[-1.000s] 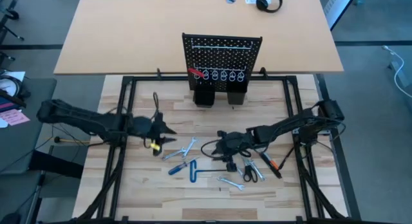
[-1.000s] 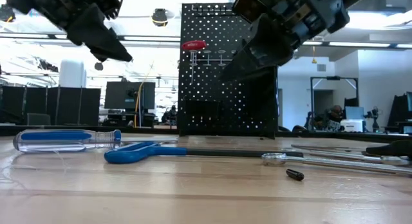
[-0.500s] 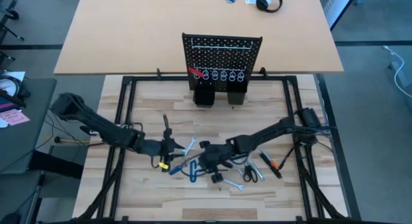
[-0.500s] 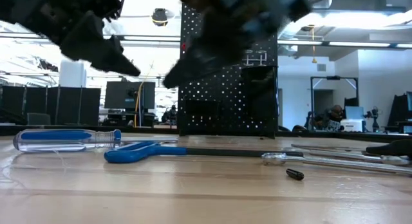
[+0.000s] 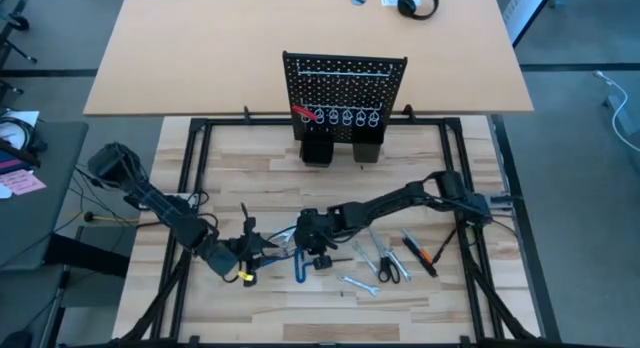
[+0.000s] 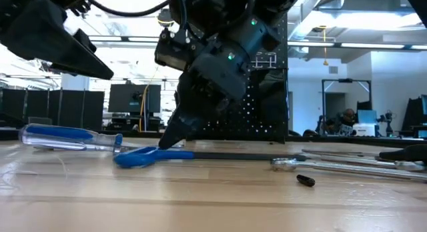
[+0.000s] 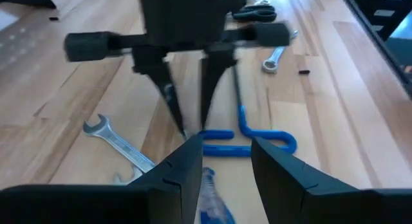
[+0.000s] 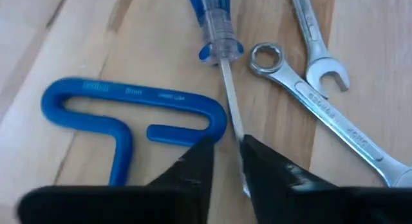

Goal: Hang tools onto peg board
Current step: Hang the blue screwdriver on the pegboard

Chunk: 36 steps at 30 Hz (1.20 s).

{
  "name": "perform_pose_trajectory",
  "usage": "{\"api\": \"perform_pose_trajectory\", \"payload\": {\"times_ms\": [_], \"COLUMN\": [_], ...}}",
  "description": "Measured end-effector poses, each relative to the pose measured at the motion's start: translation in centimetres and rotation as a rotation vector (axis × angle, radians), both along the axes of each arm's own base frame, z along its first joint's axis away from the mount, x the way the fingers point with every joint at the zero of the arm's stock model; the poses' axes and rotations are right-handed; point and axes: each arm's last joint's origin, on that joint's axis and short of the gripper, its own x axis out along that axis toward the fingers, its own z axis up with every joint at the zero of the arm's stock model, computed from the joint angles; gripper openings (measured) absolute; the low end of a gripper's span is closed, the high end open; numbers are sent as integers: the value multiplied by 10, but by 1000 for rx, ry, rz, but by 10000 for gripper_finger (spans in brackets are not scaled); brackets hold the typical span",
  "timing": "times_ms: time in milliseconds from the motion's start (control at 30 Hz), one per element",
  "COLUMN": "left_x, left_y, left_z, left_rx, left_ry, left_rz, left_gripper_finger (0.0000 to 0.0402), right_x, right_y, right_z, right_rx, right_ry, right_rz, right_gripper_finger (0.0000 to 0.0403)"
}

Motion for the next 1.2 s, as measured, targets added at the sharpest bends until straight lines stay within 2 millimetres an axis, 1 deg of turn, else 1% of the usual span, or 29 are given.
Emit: {"api": "perform_pose_trajectory", "payload": {"times_ms": [133, 200, 367, 500, 600, 733, 833, 933, 1033, 1067, 1200], "left_x": [-3, -5, -6, -7, -7, -7, -7, -7, -7, -8, -8], "left_y": [-3, -3, -2, -2, -2, -2, -2, -2, -2, -2, -1], "left_z": [-1, -2, -4, -6, -6, -6, -6, -6, -6, -6, -8], "left_rx": [-3, -4, -22, -22, -20, -7, -7, -5, 0, 6, 29], "left_ry": [5, 11, 32, 46, 47, 49, 49, 51, 53, 54, 68], "left_rz": [8, 15, 34, 40, 40, 33, 32, 31, 29, 27, 21], "left_gripper_finger": [125, 125, 125, 125, 125, 125, 125, 125, 125, 125, 125], "right_x": [0, 0, 0, 0, 0, 2, 2, 1, 1, 1, 0], "right_y": [-2, -3, -11, -11, -8, -11, -16, -17, -17, -16, -13], "right_z": [1, 1, 1, 4, 5, -1, -3, -6, -7, -7, -7], "right_rx": [6, 11, 11, -5, -9, -9, -6, 1, -1, -6, 1], "right_ry": [-3, 2, 8, -6, -18, -16, -12, -22, -23, -25, -24], "right_rz": [3, 7, -6, 18, 29, 21, 4, -1, 0, 1, -16], "right_gripper_finger": [16, 11, 32, 51, 73, 103, 109, 85, 32, 21, 19]}}
